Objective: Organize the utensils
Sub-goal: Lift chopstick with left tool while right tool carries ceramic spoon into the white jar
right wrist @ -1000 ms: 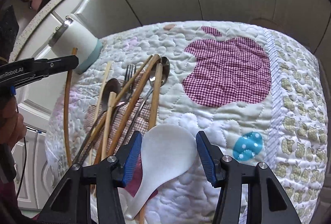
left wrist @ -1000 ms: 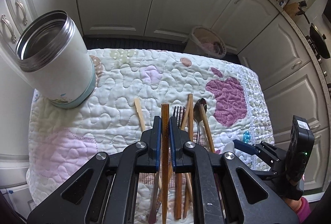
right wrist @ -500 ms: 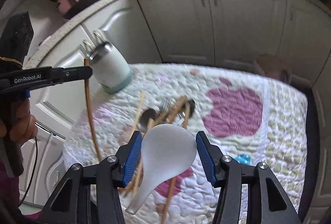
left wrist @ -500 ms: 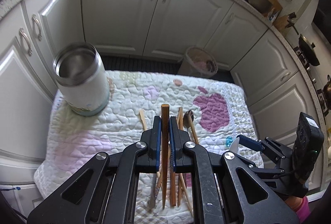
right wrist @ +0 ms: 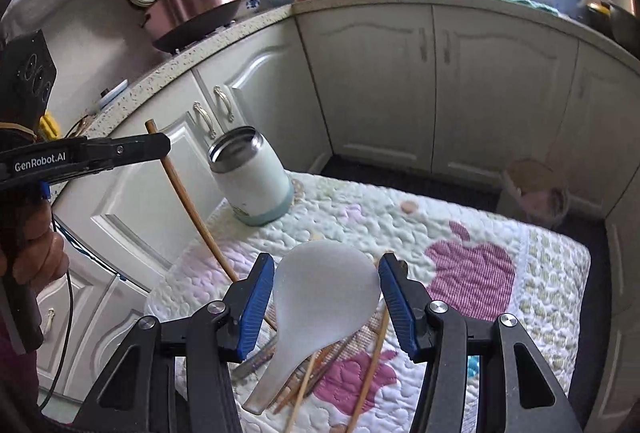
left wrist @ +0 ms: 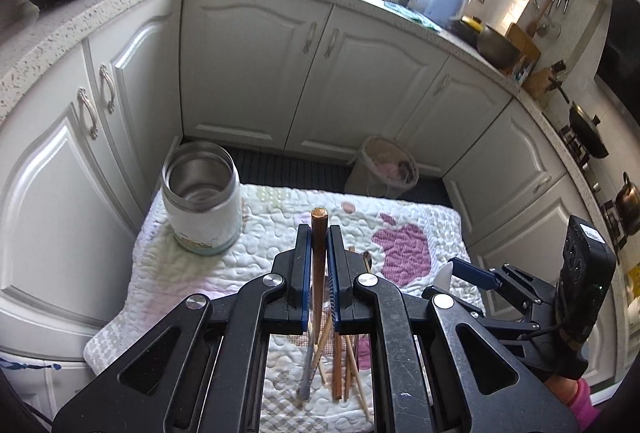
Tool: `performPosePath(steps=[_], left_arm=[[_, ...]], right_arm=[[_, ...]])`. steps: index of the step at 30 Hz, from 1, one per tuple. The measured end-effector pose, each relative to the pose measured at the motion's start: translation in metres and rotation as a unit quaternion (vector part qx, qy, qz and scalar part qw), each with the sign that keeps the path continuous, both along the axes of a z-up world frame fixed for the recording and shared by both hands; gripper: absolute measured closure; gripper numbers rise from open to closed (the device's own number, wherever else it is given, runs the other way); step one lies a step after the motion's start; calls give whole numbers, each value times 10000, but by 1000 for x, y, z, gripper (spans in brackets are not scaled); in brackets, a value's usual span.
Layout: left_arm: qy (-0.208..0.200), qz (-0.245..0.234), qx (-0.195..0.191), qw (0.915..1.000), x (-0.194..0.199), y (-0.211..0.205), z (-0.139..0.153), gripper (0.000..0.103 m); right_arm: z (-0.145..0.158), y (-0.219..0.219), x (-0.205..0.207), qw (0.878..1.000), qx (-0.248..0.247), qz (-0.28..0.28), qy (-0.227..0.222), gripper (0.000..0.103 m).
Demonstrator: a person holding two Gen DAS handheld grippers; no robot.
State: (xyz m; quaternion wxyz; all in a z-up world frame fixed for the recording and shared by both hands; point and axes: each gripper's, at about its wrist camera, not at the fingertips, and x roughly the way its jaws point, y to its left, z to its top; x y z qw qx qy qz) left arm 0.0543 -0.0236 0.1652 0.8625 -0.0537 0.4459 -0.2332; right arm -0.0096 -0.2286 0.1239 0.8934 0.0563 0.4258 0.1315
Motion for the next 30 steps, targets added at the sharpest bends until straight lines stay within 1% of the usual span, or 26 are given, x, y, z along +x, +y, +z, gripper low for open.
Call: performPosePath(steps=[4,8,11,14,18,21,24,26,28,30], left_arm=[[-100,62,-129,9998,2,11,19,97],[-377,240,-35,9990,6,23,45,97],[-593,472,15,9971,15,36,64,97],[-848,797,97,9932,30,52,83,97],[-1041,1105,121,9883,52,70,98,97],[-1222,1316,224,9835,71,79,105,97],[-1384,1492,320,9786,91,83,103,97],[-1368,1544,340,9779,104,85,98,97],[-1299,1566,362,9784,115,85,85,97],[-1259,1580,484,9782,121,83,70,97]], right_arm=[[18,6,9,9998,-29,20,-174,51],[38,16,25,9992,-39,-26,-402,51],[53,27,46,9981,-73,-56,-606,51],[62,42,71,9970,-97,-87,-761,51],[71,62,108,9958,-134,-85,-905,51],[78,76,132,9944,-172,-121,-1038,51],[74,90,158,9931,-215,-161,-1139,51],[66,100,174,9925,-295,-170,-1174,50],[55,109,188,9924,-365,-167,-1163,50],[45,118,198,9924,-414,-136,-1152,50]])
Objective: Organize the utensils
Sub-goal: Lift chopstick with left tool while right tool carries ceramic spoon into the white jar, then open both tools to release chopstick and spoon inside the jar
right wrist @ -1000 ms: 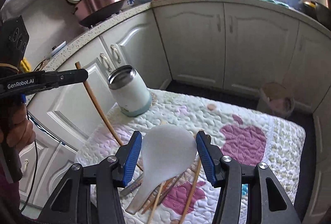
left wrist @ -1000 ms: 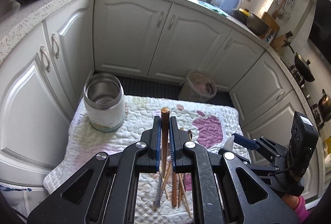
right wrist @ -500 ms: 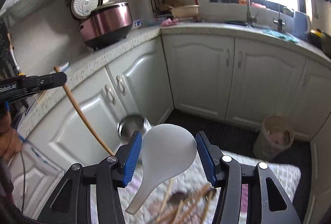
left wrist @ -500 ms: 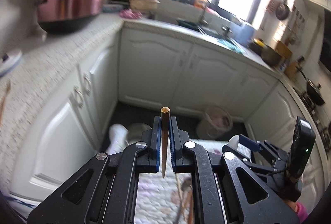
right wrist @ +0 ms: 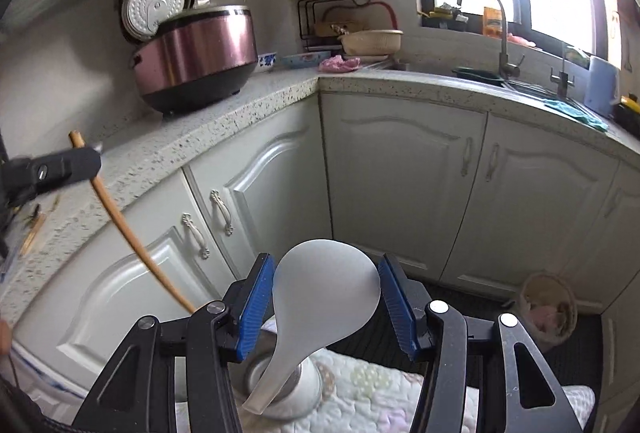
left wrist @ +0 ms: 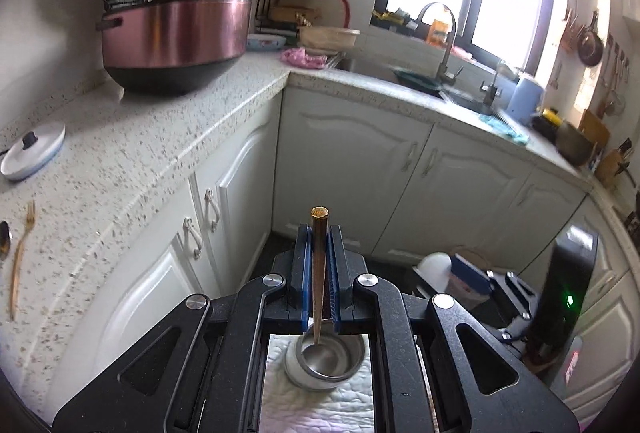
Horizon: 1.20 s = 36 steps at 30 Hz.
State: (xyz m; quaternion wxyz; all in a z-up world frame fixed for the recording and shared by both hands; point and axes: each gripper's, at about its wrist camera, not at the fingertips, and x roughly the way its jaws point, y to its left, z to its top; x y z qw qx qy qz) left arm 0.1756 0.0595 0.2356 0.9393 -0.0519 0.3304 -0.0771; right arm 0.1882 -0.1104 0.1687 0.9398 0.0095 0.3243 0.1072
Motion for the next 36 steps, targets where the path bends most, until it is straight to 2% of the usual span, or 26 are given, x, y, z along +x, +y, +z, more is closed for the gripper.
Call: performPosePath(steps=[4,12,15,21,24,26,28,36], left_arm=[[143,-6,206,9997,4,-5,-29,97],[603,13,7,9982,6,-4,-77,97],[516,47,36,9986,3,-6,-80,97],[643,77,-114,9978,2,-5,-82,96],[630,141,-123,9978,-2,-3,-81,86],[631,136,-201,9977,-6,-2,-79,66],[638,109,-277,9975,-9,-1,-78,63],[608,193,-251,9976,-33,4,-68,62]], right_arm=[[-25,16,14,9998,-182,52,11,50],[-66,25,10,9985,-193,346,385,50],[-75,24,5,9971,-91,491,575,50],[-80,13,-5,9936,294,649,880,48],[-80,8,-12,9934,277,609,936,46],[-80,4,-17,9937,310,533,933,43],[-79,-2,-21,9935,362,480,962,40],[-69,-18,-52,9937,442,379,961,39]])
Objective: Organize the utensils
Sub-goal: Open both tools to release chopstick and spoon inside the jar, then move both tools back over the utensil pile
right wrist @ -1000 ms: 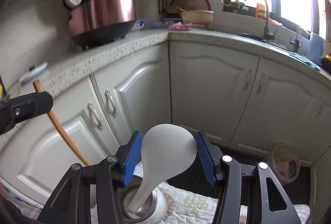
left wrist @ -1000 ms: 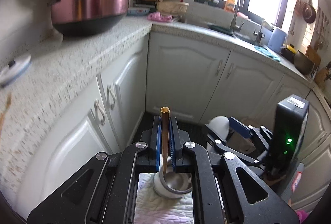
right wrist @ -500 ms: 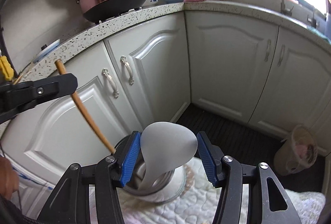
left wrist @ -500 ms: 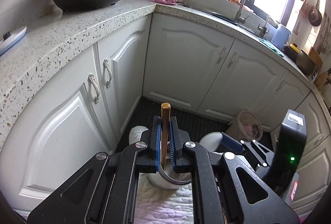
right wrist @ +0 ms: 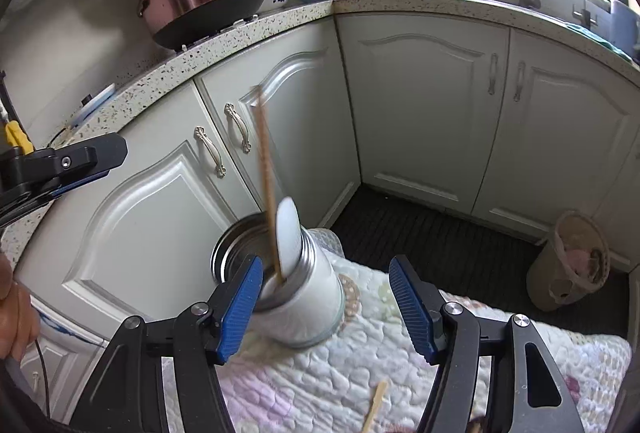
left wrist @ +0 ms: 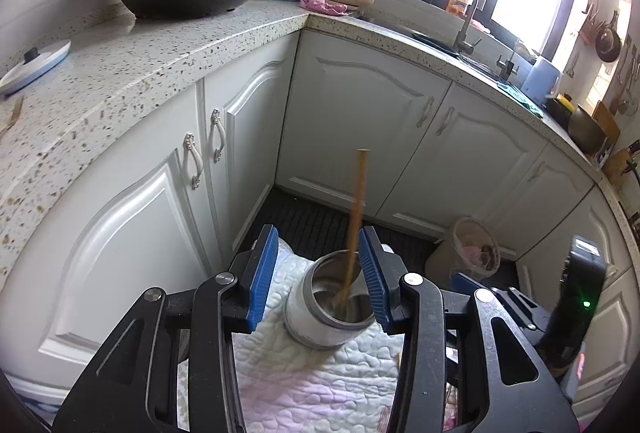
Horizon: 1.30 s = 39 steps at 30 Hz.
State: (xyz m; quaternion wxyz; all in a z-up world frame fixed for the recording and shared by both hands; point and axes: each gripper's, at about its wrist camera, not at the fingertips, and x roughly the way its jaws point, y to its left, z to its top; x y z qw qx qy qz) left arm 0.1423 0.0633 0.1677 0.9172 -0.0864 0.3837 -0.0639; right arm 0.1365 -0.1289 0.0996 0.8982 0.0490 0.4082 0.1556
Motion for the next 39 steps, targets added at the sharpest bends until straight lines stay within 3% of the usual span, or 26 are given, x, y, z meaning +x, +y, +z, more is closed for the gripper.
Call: performPosePath(steps=[14,27,31,39], left_arm=[[37,-132,502,9986,-57,-33,-23,61],[162,-481,605,9969,-102,-79,-45,61],[223,-617,584,9961,-113,-94,-52,54],[391,-868,618,9935,-131,-121,-67,53]], right_arm=[[4,-38,-86,9988,-276,-415,1,30],[-1,-80,-150,9947,-383,-940,135,25],[-3,-89,-166,9934,-411,-1053,168,25],[-12,-109,-193,9905,-434,-1269,297,24]])
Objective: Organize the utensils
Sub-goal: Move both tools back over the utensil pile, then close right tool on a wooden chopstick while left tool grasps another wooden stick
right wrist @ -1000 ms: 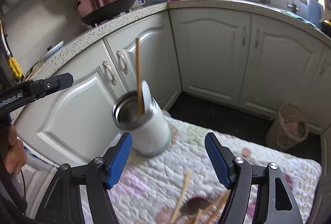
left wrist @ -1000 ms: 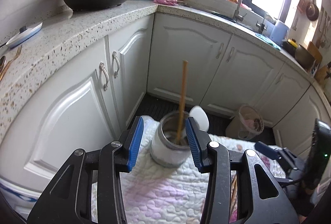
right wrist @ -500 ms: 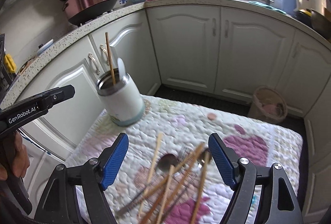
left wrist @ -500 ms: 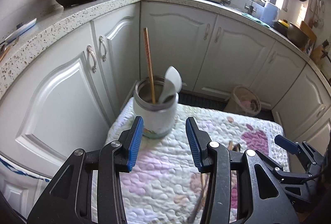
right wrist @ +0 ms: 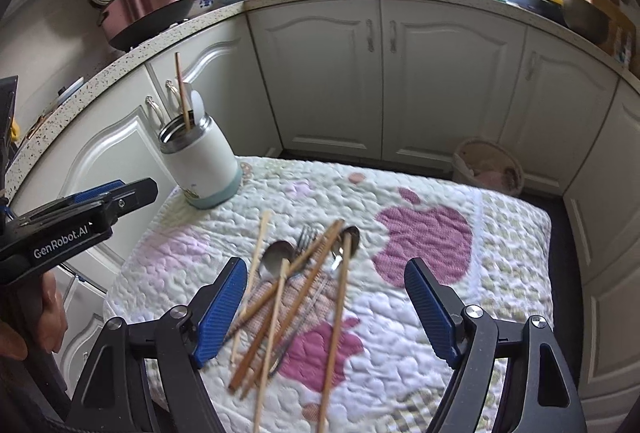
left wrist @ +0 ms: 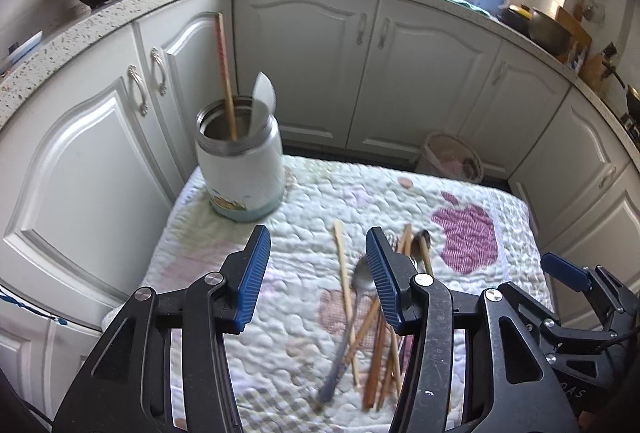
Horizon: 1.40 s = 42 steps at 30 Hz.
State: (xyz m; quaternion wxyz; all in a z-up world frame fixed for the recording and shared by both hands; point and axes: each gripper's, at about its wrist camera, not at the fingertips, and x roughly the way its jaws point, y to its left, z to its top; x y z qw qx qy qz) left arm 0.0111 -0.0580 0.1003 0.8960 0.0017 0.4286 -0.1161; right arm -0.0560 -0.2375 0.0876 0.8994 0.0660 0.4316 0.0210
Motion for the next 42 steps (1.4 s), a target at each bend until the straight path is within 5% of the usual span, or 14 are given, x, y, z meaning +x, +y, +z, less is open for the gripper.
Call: performPosePath(steps=[17,27,33,42], left_arm=[[176,-205,29,9996,-13,-16,-13,53],[792,-105,-592,9950,2,9,-35,54],[1328,-51,-765,9882,16,18,-67,54],[1630,128,-619,9846,33,20,-96,54]], right_arm=[[-17,-25,-18,9991,166,-346,196,23],[-38,-24,-12,9980,440,-162,420,23],[-70,-18,10,9959,528,17,736,47],[-98,14,35,9887,922,493,1071,53]])
